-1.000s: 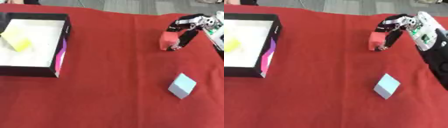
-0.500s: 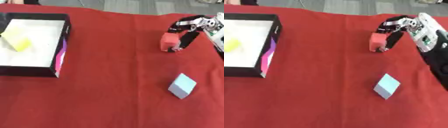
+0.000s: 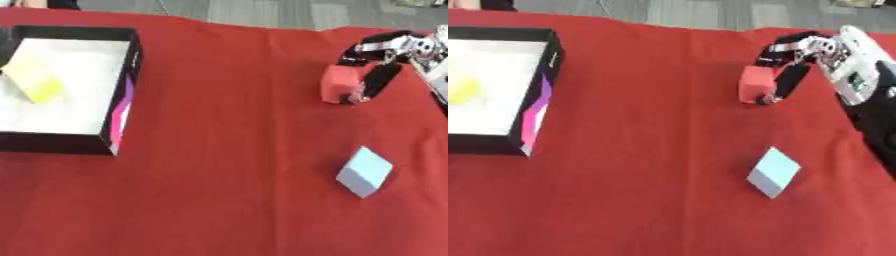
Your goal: Pick up the objects with one hand, pass them to the other hand, and then place them into the box on the other side of the table.
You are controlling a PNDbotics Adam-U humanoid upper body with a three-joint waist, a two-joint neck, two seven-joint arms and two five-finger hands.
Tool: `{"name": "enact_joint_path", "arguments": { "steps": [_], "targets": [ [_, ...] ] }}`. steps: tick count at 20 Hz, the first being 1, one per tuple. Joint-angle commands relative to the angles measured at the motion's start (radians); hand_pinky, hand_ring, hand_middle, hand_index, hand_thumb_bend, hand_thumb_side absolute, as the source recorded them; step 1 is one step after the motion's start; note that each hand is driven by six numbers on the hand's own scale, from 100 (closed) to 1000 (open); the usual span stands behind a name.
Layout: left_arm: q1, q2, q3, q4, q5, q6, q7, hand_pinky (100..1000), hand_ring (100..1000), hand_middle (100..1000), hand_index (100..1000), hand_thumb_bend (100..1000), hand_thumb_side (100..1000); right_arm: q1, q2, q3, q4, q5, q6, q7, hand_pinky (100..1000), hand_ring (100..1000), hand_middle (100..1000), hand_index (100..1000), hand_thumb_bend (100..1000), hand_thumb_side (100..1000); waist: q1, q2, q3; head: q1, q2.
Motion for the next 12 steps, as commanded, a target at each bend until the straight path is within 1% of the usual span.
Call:
{"name": "enact_joint_path", "arguments": {
  "steps": [1, 3, 5, 6, 7, 8, 10, 11, 12],
  "targets": [
    [-0.006, 0.016, 0.006, -0.013, -0.004, 0.000, -0.005, 823, 757, 663, 698, 100, 886, -0.010, -0.037, -0.005, -0.006, 0.010, 0.003, -0.002, 954, 840, 619, 700, 413, 100, -0.006, 0.001, -0.002, -0.004, -0.009],
    [-0.006, 0.016, 0.006, -0.012, -0.004, 0.001, -0.005, 824, 757, 663, 698, 100, 885, -0.010, -0.037, -0.006, -0.005, 0.010, 0.009, -0.011, 945, 827, 596, 674, 391, 100, -0.006, 0.001, -0.002, -0.005, -0.008],
    [-0.006, 0.016, 0.006, -0.013, -0.005, 0.000, -0.005, 824, 758, 663, 698, 100, 884, -0.010, -0.036, -0.006, -0.005, 0.009, 0.015, -0.023, 934, 802, 566, 642, 322, 100, -0.005, 0.000, -0.002, -0.004, -0.007],
    [-0.005, 0.015, 0.006, -0.013, -0.006, 0.000, -0.005, 824, 758, 663, 698, 100, 884, -0.010, -0.036, -0.006, -0.005, 0.007, 0.017, -0.029, 926, 781, 546, 617, 265, 100, -0.005, 0.000, -0.002, -0.004, -0.006],
    [-0.005, 0.015, 0.006, -0.013, -0.006, 0.000, -0.005, 824, 758, 663, 698, 100, 884, -0.010, -0.036, -0.006, -0.007, 0.006, 0.021, -0.036, 926, 781, 546, 617, 265, 100, -0.004, -0.001, -0.003, -0.004, -0.005],
    [-0.004, 0.015, 0.007, -0.013, -0.007, 0.000, -0.005, 824, 758, 663, 698, 100, 884, -0.010, -0.036, -0.007, -0.008, 0.004, 0.026, -0.045, 918, 766, 531, 600, 217, 100, -0.004, -0.002, -0.003, -0.004, -0.004],
    [-0.001, 0.016, 0.007, -0.012, -0.007, 0.000, -0.004, 825, 758, 663, 698, 100, 883, -0.010, -0.036, -0.008, -0.014, -0.006, 0.037, -0.063, 909, 751, 515, 579, 174, 100, -0.002, -0.006, -0.005, -0.002, 0.000],
    [0.001, 0.016, 0.008, -0.012, -0.007, 0.000, -0.004, 825, 758, 664, 698, 100, 882, -0.010, -0.037, -0.009, -0.019, -0.013, 0.043, -0.072, 903, 742, 507, 565, 111, 100, -0.002, -0.008, -0.007, -0.001, 0.002],
    [0.002, 0.017, 0.008, -0.012, -0.007, 0.000, -0.004, 825, 758, 664, 698, 100, 880, -0.010, -0.039, -0.009, -0.025, -0.019, 0.050, -0.082, 901, 738, 501, 561, 143, 100, -0.001, -0.010, -0.008, 0.000, 0.004]
  ]
}}
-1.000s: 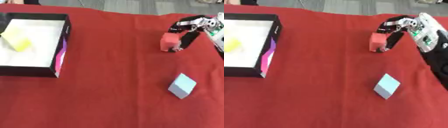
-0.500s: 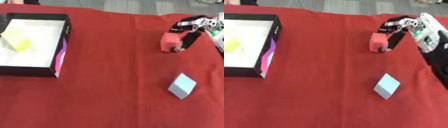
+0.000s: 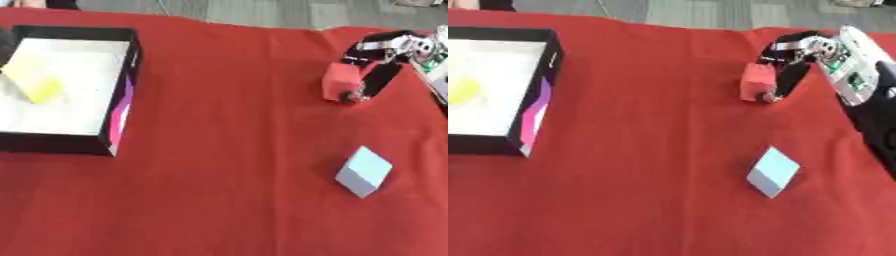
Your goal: Pick up the objects with one hand, pass them to the other hand, and then place them into the box on the other side of the table.
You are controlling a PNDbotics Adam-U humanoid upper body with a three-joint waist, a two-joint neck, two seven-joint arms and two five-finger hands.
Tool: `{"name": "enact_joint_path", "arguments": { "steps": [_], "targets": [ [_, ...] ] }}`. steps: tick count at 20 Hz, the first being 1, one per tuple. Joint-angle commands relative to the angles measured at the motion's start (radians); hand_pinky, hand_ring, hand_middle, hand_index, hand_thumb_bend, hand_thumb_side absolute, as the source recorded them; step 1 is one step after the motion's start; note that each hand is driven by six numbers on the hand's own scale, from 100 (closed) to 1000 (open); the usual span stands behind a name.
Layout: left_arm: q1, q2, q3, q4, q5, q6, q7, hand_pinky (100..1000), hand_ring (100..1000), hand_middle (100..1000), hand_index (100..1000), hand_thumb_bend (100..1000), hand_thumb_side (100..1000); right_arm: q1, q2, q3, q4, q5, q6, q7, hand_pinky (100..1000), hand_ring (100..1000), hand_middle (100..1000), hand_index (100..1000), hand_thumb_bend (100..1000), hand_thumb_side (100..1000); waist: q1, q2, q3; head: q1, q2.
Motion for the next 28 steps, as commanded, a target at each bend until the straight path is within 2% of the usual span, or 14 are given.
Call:
{"name": "enact_joint_path", "arguments": {
  "steps": [1, 4, 13, 16, 20, 23, 28],
  "targets": [
    [-0.004, 0.018, 0.009, -0.012, -0.003, -0.002, -0.001, 825, 758, 664, 698, 100, 878, -0.014, -0.041, -0.009, -0.033, -0.018, 0.021, -0.033, 896, 730, 494, 554, 137, 100, 0.000, -0.013, -0.003, 0.002, 0.005],
    [0.000, 0.022, 0.011, -0.012, -0.003, -0.003, 0.001, 825, 758, 665, 698, 100, 873, -0.009, -0.051, -0.016, -0.087, -0.042, 0.057, -0.075, 888, 719, 487, 548, 100, 100, 0.004, -0.023, -0.011, 0.008, 0.011],
    [0.012, 0.038, 0.019, -0.016, -0.010, -0.008, 0.012, 823, 759, 666, 698, 100, 847, 0.034, -0.093, -0.037, -0.349, -0.189, 0.177, -0.177, 860, 692, 472, 536, 100, 100, 0.021, -0.051, -0.034, 0.022, 0.030],
    [0.012, 0.044, 0.027, -0.018, -0.013, -0.011, 0.018, 823, 758, 666, 698, 100, 834, 0.064, -0.084, -0.042, -0.438, -0.220, 0.226, -0.234, 845, 672, 471, 537, 100, 100, 0.027, -0.062, -0.043, 0.030, 0.037],
    [0.002, 0.061, 0.037, -0.029, -0.015, -0.019, 0.029, 822, 759, 667, 700, 100, 807, 0.112, -0.021, -0.047, -0.551, -0.224, 0.272, -0.328, 816, 647, 471, 541, 100, 100, 0.038, -0.074, -0.053, 0.041, 0.047],
    [-0.009, 0.082, 0.040, -0.037, -0.017, -0.023, 0.030, 820, 760, 668, 701, 100, 787, 0.153, 0.046, -0.055, -0.604, -0.252, 0.294, -0.416, 808, 639, 469, 540, 100, 100, 0.045, -0.084, -0.063, 0.052, 0.054],
    [-0.034, 0.132, 0.027, -0.048, -0.027, -0.025, 0.014, 817, 762, 671, 705, 100, 762, 0.199, 0.119, -0.034, -0.669, -0.255, 0.311, -0.554, 802, 631, 470, 544, 100, 100, 0.049, -0.095, -0.072, 0.064, 0.065]
  ]
}}
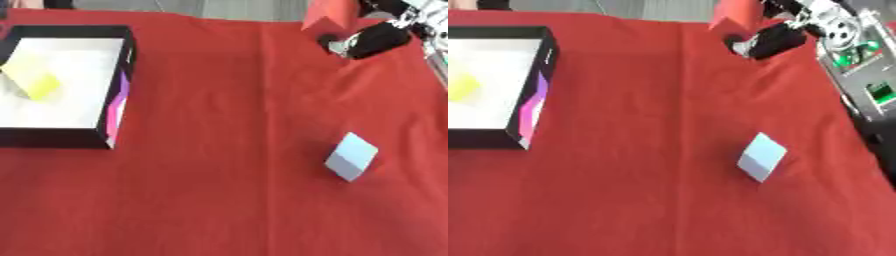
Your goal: Pick up the objects with one hand, pass them to the other hand, and then place them into the box on the other side of the table.
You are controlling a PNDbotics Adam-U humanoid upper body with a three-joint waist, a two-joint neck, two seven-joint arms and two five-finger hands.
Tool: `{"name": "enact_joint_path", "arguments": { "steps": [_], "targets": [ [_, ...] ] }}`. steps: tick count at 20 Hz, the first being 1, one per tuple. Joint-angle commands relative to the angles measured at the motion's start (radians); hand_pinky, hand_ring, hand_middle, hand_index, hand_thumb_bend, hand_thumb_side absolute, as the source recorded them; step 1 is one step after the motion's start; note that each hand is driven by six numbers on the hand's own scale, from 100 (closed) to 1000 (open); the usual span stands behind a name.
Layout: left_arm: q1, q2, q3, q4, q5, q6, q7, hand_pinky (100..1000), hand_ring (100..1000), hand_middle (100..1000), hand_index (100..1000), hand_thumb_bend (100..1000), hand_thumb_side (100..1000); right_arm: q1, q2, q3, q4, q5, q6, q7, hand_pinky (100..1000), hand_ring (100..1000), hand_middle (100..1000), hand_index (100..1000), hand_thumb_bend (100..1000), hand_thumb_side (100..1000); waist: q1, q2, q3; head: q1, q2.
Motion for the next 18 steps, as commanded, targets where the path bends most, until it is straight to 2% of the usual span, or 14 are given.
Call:
{"name": "enact_joint_path", "arguments": {
  "steps": [1, 4, 11, 18],
  "targets": [
    [-0.026, 0.069, 0.002, -0.022, -0.012, -0.001, -0.014, 817, 762, 672, 706, 100, 759, 0.001, 0.029, 0.004, -0.055, -0.009, 0.008, -0.082, 801, 630, 469, 544, 100, 100, 0.019, -0.048, -0.001, 0.011, 0.009],
    [-0.041, 0.099, -0.013, -0.028, -0.023, -0.001, -0.036, 814, 764, 674, 709, 100, 747, 0.019, 0.065, 0.022, -0.073, -0.019, 0.011, -0.151, 797, 626, 468, 543, 100, 100, 0.020, -0.053, -0.004, 0.017, 0.013],
    [-0.085, 0.151, -0.053, -0.041, -0.053, 0.002, -0.106, 808, 767, 677, 716, 100, 724, 0.047, 0.127, 0.066, -0.064, -0.040, -0.006, -0.250, 791, 620, 465, 540, 100, 100, 0.026, -0.058, -0.004, 0.030, 0.015],
    [-0.148, 0.190, -0.119, -0.069, -0.113, 0.013, -0.239, 801, 775, 690, 734, 100, 709, 0.057, 0.181, 0.109, -0.021, -0.022, -0.046, -0.304, 792, 616, 464, 540, 100, 100, 0.034, -0.062, 0.003, 0.031, 0.019]
  ]
}}
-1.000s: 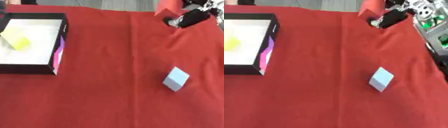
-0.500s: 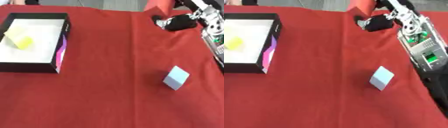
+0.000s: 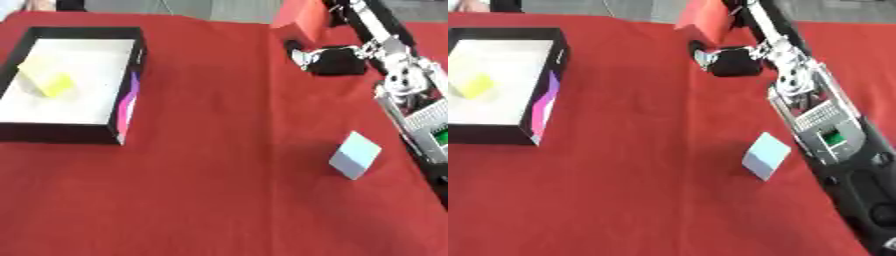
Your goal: Pick up the objects with one hand, pass them to the other hand, and then place them into the box on the other side of the table.
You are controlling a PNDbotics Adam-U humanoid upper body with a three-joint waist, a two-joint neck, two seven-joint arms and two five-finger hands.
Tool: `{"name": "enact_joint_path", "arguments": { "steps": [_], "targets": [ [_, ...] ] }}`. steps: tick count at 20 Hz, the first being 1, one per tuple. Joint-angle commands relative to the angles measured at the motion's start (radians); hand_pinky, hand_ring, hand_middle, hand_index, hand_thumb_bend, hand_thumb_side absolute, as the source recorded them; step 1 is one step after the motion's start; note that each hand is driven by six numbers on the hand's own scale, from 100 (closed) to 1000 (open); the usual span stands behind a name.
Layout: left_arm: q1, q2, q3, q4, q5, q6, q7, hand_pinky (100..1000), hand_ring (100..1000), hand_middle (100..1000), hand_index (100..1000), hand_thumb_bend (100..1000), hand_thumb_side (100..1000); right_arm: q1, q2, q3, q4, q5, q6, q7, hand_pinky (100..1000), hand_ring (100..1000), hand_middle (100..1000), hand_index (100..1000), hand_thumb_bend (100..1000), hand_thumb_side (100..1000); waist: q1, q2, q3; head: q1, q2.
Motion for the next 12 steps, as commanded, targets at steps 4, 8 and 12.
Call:
{"name": "enact_joint_path", "arguments": {
  "steps": [4, 8, 12],
  "targets": [
    [-0.066, 0.069, -0.064, -0.049, -0.066, 0.028, -0.136, 797, 781, 699, 745, 100, 710, -0.008, 0.037, 0.027, 0.031, 0.032, -0.033, -0.037, 796, 617, 467, 542, 100, 100, 0.020, -0.045, 0.007, 0.004, 0.008],
    [-0.105, 0.075, -0.119, -0.082, -0.091, 0.054, -0.242, 797, 785, 713, 757, 100, 728, -0.004, 0.058, 0.044, 0.066, 0.034, -0.068, -0.092, 796, 614, 469, 545, 100, 100, 0.021, -0.047, 0.011, 0.005, 0.010],
    [-0.145, 0.074, -0.168, -0.113, -0.120, 0.076, -0.342, 796, 792, 732, 779, 100, 736, -0.004, 0.072, 0.071, 0.103, 0.023, -0.104, -0.119, 802, 616, 474, 550, 100, 100, 0.022, -0.048, 0.015, 0.005, 0.013]
  ]
}}
